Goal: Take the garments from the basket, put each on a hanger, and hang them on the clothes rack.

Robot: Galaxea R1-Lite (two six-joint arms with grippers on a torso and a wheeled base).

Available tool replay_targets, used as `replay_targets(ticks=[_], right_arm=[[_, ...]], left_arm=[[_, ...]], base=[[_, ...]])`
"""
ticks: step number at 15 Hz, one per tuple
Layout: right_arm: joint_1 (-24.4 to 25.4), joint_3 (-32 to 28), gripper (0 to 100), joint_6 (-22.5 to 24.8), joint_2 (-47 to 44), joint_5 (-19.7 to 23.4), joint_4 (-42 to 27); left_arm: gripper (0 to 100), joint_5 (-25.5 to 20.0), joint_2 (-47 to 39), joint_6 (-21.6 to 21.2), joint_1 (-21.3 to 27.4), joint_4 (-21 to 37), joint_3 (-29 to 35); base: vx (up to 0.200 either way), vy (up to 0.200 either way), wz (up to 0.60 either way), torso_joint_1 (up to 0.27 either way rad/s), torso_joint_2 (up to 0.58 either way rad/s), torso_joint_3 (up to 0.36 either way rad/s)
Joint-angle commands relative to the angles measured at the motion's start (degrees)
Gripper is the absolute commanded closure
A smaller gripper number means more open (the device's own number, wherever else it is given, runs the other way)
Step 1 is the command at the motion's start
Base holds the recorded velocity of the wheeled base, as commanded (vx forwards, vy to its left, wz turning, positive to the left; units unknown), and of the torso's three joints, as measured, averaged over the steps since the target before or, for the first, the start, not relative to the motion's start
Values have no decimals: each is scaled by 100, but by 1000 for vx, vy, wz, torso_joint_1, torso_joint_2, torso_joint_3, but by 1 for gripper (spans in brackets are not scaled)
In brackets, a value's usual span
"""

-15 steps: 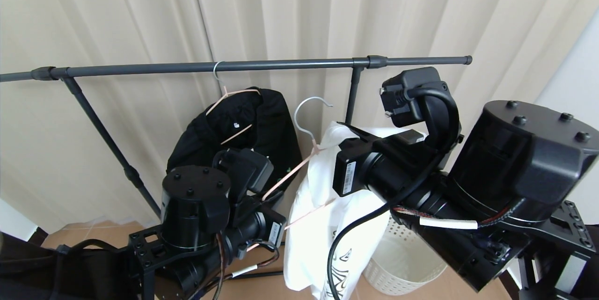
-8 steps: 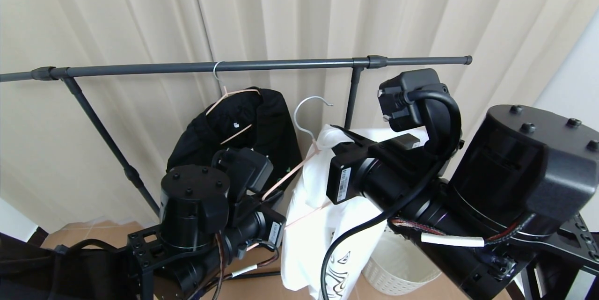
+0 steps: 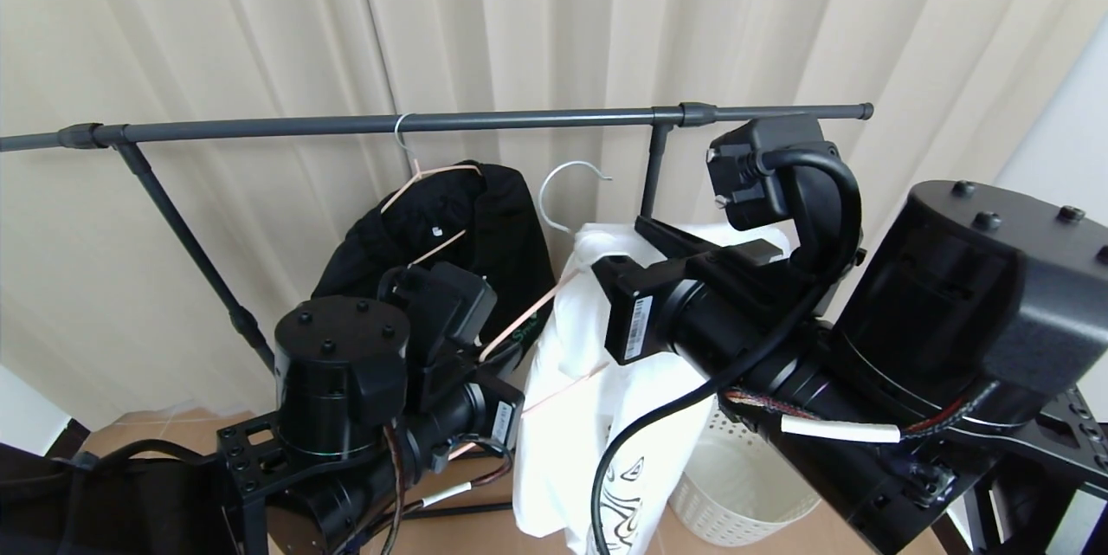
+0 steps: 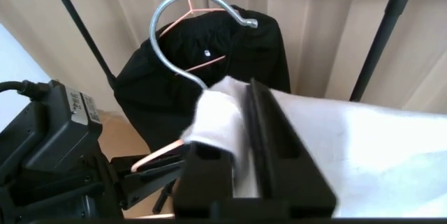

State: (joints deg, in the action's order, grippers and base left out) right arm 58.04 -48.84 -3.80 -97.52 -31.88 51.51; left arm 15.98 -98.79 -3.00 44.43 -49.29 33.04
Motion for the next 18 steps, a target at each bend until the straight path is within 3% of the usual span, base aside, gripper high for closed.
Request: replay_targets(ticks=[1,8,12,18], right_arm=[[-56,-12,0,2,5,-11,0],[-320,-73,0,11,58,-38,9],[-557,-478,0,-6,-118,-152,9],[-592,-531,0,-15,-329,-293,9]], left_arm=[[100,1,53,1,-5,-2,1],[100,-7,290,124,-31,-11,-8],[100,-7,308,115,-14,-11,-17],[100,-16,343,115,-5,-11,-8]], base=[[0,0,0,0,0,0],[0,0,0,0,0,0],[0,0,0,0,0,0],[0,0,0,0,0,0]])
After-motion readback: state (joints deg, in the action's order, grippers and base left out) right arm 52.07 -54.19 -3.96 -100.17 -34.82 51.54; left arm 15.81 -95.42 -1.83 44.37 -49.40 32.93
